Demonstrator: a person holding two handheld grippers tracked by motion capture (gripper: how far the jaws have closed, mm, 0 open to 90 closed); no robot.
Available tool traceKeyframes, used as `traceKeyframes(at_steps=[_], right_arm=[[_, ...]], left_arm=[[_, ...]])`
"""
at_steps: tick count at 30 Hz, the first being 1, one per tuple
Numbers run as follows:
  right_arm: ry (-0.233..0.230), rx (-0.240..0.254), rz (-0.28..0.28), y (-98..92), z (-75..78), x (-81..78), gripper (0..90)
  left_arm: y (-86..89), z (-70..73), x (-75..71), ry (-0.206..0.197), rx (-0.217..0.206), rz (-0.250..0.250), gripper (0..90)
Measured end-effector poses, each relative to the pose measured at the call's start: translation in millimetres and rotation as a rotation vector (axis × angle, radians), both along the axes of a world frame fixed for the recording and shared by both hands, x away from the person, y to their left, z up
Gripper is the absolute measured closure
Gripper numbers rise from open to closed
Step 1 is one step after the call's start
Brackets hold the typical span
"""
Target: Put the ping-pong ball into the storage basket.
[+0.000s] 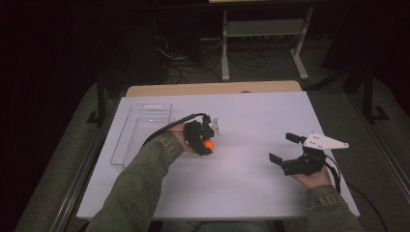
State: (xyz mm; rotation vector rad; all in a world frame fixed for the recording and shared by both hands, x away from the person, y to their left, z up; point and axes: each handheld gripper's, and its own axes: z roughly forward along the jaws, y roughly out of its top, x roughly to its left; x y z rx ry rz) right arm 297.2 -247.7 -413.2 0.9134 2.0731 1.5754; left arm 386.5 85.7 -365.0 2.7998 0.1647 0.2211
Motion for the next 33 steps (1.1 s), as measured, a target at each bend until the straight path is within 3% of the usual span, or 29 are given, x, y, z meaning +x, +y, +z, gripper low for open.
traceKeyframes(at_steps=[33], right_arm=[[0.000, -0.004, -0.004, -0.6, -0.3, 0.0, 0.0]], left_arm=[[16.6, 48.3, -0.6, -0.043, -0.018, 0.021, 50.5]])
